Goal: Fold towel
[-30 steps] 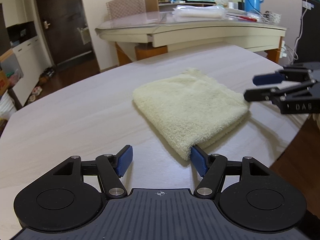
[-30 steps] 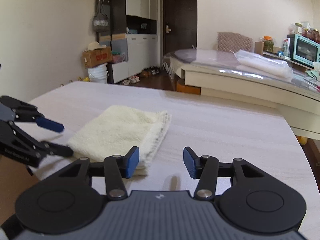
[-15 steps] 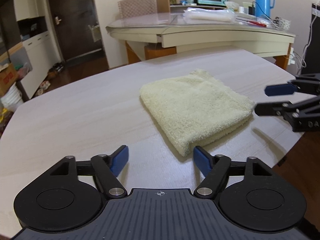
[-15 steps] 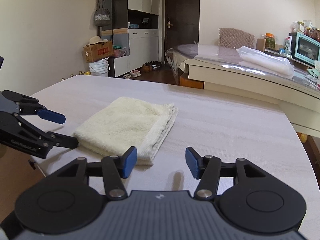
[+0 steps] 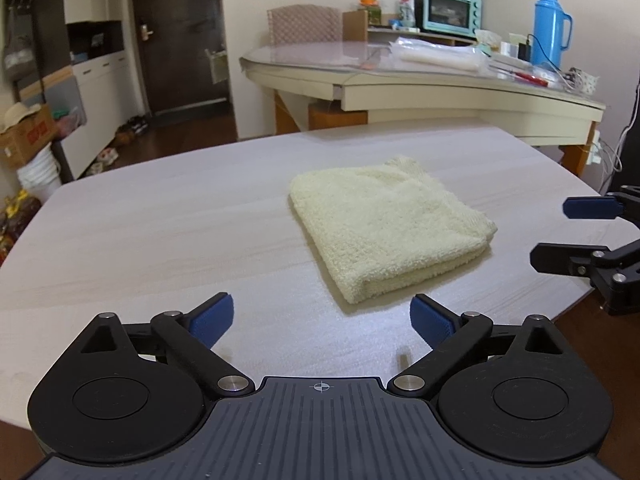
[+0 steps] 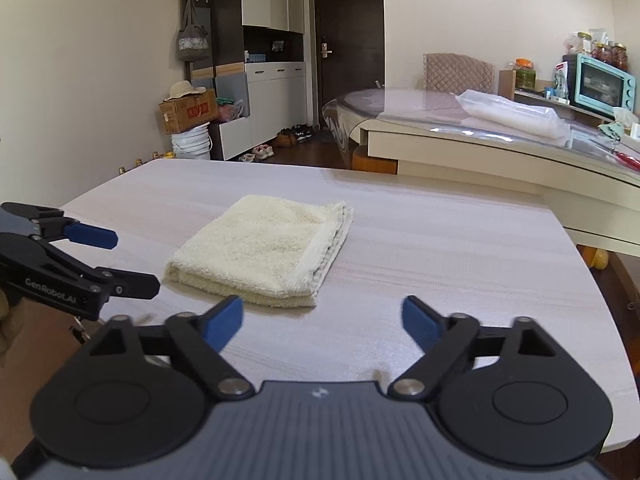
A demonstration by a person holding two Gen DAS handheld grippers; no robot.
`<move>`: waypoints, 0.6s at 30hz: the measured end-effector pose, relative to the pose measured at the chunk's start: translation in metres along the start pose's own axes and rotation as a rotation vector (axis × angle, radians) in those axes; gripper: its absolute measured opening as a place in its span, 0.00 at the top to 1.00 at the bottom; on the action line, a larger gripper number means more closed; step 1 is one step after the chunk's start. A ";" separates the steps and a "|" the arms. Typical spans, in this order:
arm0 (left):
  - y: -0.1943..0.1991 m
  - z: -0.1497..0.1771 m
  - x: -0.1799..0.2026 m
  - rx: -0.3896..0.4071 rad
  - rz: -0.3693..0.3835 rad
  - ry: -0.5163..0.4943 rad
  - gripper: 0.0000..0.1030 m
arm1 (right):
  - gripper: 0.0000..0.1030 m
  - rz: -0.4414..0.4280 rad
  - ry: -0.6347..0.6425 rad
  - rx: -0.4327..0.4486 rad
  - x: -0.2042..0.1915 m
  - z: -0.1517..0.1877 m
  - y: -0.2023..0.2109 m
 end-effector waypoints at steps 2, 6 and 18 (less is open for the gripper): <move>0.002 0.001 -0.001 0.001 -0.008 0.003 0.00 | 0.06 0.002 -0.003 0.002 0.000 -0.001 0.003; 0.008 0.002 -0.003 -0.001 -0.025 0.024 0.00 | 0.06 0.006 -0.006 0.011 -0.003 -0.002 0.010; 0.018 0.002 -0.008 0.009 -0.029 0.136 0.00 | 0.06 0.013 0.003 0.007 -0.007 -0.002 0.019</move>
Point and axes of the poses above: each gripper's, at about its wrist camera, not at the fingertips, and y roughly against the way its jaws point, x to its right, z to its underside, the point moved 10 cm from there along -y, roughly the way its jaws point, and after that the axes turned 3 degrees about -z, right-handed, at the moved point
